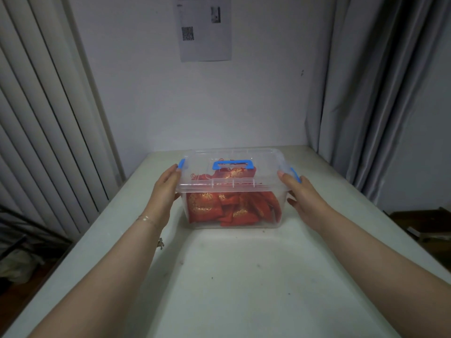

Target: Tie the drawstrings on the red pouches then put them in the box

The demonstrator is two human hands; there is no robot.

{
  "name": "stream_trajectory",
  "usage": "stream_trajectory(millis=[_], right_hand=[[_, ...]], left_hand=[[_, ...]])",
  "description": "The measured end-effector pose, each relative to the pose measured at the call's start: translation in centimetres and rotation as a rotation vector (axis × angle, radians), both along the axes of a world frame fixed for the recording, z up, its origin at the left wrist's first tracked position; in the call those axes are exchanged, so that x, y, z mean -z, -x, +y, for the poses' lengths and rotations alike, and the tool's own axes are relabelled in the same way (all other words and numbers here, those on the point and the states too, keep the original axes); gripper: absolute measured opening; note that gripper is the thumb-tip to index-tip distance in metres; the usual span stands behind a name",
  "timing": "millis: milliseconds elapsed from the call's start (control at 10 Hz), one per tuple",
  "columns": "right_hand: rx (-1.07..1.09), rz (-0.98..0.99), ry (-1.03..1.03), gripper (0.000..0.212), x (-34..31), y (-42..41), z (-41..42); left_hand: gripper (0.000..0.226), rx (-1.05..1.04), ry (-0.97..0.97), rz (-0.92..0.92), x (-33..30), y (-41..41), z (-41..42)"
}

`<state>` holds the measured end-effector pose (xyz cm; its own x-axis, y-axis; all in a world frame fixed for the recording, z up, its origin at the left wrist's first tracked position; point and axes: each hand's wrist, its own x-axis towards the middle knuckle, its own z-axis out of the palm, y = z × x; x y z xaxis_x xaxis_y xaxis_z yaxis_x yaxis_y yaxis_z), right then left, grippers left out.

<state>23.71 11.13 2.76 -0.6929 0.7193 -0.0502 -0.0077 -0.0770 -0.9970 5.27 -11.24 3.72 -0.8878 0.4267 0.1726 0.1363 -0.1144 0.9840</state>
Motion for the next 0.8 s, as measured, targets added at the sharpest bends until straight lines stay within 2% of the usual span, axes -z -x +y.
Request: stream_trajectory(millis=[100,200,300,400,600,700,800], right_hand=[[0.034,0.107,0.128,0.057,0.1,0.1,0.4],[0.033,0.139,0.071,0.014,-0.1,0.1,0.2],[0.097,0.151,-0.056,0.025,-0.7,0.3,-0.1],[0.161,0.15,-0.142,0.037,-1.1,0.6,-0.2],[0.207,0.077,-0.308,0.038,-1.7,0.6,-0.5],[0.162,-0.005,-0.391,0.041,-1.9,0.1,-0.5],[0.28,-0.031,-0.706,0.046,-2.4,-0.7,-1.2]], left_hand=[[0.044,-0.052,-0.018,0.035,2.6,-0.9,-0.4],[0.046,-0.137,0.066,-0.02,6.4,-1.2,-0.8],[0.028,-0.139,0.169,0.011,7.8,-1.4,-0.9],[0.02,-0.144,0.175,0.065,7.8,-1.4,-0.9],[0.019,-0.121,0.2,0.052,8.6,-0.5,-1.3],[0.02,-0.113,0.198,0.044,8.8,-0.4,-1.3],[0.019,-0.111,0.183,0.046,9.2,-0.3,-1.2]])
